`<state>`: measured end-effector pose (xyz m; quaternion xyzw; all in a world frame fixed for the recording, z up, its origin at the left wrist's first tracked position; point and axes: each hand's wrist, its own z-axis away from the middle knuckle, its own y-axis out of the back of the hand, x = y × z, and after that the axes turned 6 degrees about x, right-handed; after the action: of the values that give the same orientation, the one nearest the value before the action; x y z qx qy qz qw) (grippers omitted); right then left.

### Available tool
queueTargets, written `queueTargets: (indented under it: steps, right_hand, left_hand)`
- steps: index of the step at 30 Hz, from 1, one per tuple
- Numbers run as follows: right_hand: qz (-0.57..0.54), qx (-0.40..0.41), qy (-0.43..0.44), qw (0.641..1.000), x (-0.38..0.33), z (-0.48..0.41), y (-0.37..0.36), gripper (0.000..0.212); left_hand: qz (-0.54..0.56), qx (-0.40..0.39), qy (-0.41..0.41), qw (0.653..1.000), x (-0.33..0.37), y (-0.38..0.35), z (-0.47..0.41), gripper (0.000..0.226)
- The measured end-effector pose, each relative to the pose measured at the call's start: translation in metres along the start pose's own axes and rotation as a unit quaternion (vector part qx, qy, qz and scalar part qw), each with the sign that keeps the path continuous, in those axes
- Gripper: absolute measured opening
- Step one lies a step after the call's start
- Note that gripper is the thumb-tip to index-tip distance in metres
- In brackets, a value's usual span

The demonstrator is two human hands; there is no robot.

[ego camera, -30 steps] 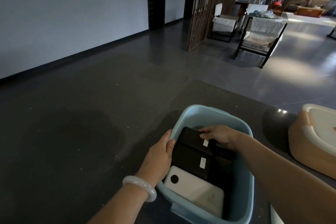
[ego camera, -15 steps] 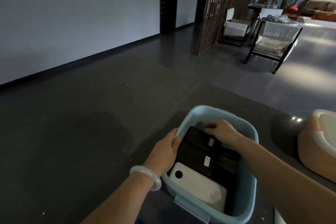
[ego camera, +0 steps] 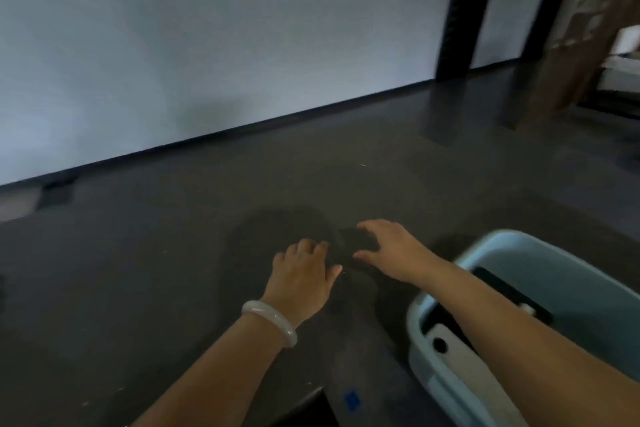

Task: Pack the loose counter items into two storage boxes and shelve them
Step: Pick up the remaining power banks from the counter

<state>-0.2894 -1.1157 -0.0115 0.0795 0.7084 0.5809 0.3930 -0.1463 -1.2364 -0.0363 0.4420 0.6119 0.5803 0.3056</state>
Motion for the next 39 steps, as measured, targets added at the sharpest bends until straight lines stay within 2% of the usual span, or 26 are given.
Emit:
queueTargets:
  steps: [3,6,10,18,26,34,39]
  right_hand:
    - [0.037,-0.078,0.048,0.995,-0.04,-0.015,-0.027,0.069]
    - [0.074,-0.126,0.095,0.985,-0.084,-0.027,-0.053,0.071]
    - [0.106,-0.167,0.14,0.97,-0.152,-0.04,-0.089,0.074]
    - [0.129,-0.219,0.221,0.942,-0.313,-0.062,-0.175,0.077]
    - [0.119,-0.262,0.317,0.904,-0.444,-0.066,-0.253,0.078]
    - [0.125,-0.32,0.4,0.85,-0.503,-0.094,-0.296,0.081]
    - [0.119,-0.31,0.46,0.823,-0.537,-0.124,-0.32,0.087]
  left_hand:
    - [-0.07,-0.013,0.051,0.996,-0.049,0.008,0.021,0.058]
    - [-0.095,-0.033,0.104,0.989,-0.099,0.018,0.049,0.056]
    - [-0.107,-0.056,0.16,0.98,-0.162,0.029,0.088,0.057]
    - [-0.102,-0.041,0.254,0.961,-0.295,0.065,0.165,0.061]
    - [-0.088,-0.032,0.401,0.911,-0.395,0.084,0.243,0.061]
    - [-0.036,-0.029,0.541,0.84,-0.428,0.086,0.289,0.062]
    - [-0.012,-0.006,0.599,0.801,-0.461,0.085,0.298,0.064]
